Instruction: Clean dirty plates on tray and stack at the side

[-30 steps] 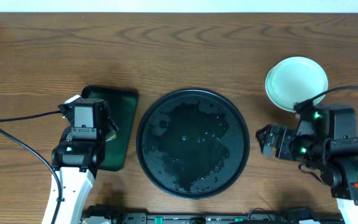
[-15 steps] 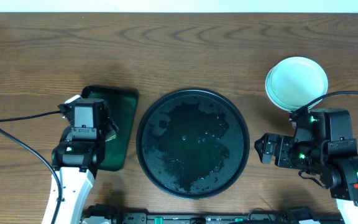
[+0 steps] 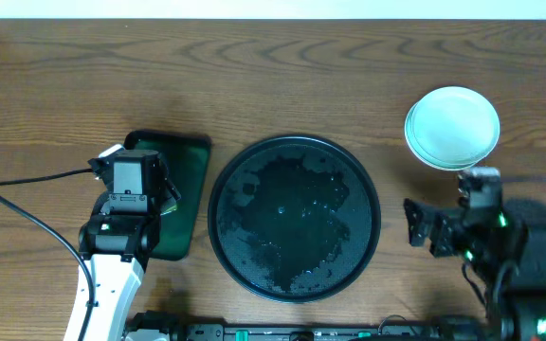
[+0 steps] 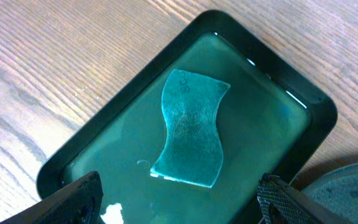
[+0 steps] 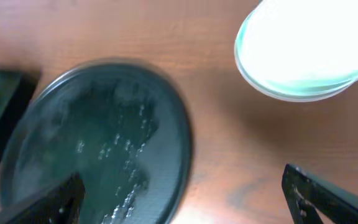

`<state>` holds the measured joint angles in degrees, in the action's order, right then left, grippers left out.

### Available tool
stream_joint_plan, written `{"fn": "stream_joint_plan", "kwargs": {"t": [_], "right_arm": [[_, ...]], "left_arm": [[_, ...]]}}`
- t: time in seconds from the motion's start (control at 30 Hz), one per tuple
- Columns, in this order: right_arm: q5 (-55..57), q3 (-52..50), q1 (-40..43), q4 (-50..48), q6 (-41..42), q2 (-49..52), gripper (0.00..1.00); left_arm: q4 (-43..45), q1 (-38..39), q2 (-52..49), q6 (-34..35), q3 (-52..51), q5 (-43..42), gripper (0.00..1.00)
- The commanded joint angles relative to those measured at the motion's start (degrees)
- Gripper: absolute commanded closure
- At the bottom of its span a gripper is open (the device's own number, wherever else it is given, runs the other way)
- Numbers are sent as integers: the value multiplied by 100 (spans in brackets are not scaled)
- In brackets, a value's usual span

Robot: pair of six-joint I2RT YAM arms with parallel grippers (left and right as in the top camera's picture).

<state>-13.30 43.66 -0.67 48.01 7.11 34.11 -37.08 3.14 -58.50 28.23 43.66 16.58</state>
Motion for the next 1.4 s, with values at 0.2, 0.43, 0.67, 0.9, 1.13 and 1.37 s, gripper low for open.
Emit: {"fn": "stream_joint_plan", "kwargs": {"t": [0.2, 0.43, 0.67, 0.9, 1.13, 1.37], "right_arm": [[-26, -2282, 654, -1810, 90, -2308, 1], [-26, -3316, 745, -2717, 466, -3029, 1], [-26, -4105, 743, -3947, 466, -3383, 1], [400, -4336, 704, -4476, 459, -3383, 1], [1405, -4339, 428, -4430, 413, -3383, 1], [1283, -4339, 437, -4363, -297, -3383, 1]], "left_arm": [[-22, -22, -24, -76, 103, -9, 19], [-22, -22, -24, -76, 103, -9, 19], [-22, -22, -24, -76, 103, -9, 19], [-22, -22, -24, -76, 103, -9, 19], [-22, -22, -24, -76, 103, -9, 19], [-22, -22, -24, -76, 103, -9, 19]]}}
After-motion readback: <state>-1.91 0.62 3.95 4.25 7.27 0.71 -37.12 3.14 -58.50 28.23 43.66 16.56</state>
